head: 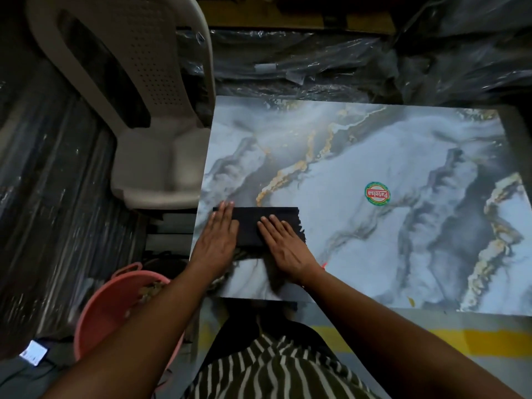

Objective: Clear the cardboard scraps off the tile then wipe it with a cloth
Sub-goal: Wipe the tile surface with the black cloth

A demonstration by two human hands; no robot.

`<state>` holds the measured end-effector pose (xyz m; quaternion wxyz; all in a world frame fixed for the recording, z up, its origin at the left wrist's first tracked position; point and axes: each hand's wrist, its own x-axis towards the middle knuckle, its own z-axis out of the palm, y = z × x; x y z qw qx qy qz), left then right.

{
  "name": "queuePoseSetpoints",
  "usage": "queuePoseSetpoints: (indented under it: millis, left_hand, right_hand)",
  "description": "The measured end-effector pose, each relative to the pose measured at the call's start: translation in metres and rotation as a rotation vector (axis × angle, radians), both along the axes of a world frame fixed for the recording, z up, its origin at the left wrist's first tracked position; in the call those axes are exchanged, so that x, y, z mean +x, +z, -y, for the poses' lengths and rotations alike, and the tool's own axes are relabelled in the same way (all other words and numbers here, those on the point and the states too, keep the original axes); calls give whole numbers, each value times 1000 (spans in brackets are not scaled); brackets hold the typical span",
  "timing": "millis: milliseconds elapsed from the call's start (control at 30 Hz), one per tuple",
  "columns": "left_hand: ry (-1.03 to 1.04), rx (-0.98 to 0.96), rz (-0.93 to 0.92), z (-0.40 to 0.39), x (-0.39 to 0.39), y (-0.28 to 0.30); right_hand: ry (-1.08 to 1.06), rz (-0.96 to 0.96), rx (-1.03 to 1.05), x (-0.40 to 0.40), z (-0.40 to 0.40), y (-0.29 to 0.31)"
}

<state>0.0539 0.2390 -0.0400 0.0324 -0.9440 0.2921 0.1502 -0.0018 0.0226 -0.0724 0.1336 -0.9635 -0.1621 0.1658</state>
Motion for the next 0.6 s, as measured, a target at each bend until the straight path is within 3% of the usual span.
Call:
queuePoseSetpoints:
  millis: [167, 267, 400, 600]
  left_hand:
    - [-13, -68, -136, -17, -6, -16]
    - [-15, 19, -136, -34, -18, -22]
    - [-54, -39, -48, -62, -47, -30]
    - [-22, -52, -142, -86, -108, -29]
  right_hand:
    - [-76, -18, 66, -11, -12, -2]
    - [-83, -29, 104, -22, -23, -6]
    - [-47, -18, 117, -51, -42, -8]
    - [-26, -41, 74, -107, -66, 0]
